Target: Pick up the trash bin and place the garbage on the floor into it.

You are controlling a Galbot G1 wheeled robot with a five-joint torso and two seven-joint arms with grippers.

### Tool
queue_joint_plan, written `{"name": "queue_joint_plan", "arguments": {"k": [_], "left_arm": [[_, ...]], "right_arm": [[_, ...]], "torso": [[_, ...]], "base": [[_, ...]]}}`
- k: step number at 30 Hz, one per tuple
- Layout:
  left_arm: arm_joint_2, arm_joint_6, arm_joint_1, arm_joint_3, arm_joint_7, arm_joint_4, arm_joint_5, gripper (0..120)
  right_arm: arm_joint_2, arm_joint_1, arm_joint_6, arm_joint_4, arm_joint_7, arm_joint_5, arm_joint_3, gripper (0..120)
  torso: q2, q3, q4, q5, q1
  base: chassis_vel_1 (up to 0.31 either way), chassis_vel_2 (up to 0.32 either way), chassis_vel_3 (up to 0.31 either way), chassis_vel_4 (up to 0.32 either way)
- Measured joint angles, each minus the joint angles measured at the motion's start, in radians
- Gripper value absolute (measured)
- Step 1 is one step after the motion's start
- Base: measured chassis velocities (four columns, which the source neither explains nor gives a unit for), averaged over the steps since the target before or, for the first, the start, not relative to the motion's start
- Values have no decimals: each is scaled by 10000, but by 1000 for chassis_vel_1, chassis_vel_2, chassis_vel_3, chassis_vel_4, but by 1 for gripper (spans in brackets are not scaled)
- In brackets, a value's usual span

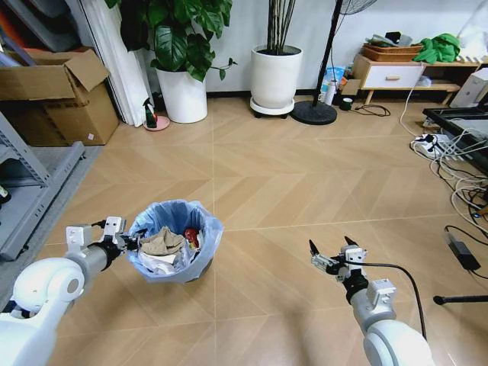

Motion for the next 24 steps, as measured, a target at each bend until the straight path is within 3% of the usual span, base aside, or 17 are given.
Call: {"name": "queue_joint_plan", "arguments": {"k": [24], "left_arm": [[-39,0,-33,13,19,50,38,0]], "right_arm": [[24,-19,47,-2,-40,-9,-16,100]], "torso": [[0,0,0,0,0]], "base": [[0,0,0,0]]}}
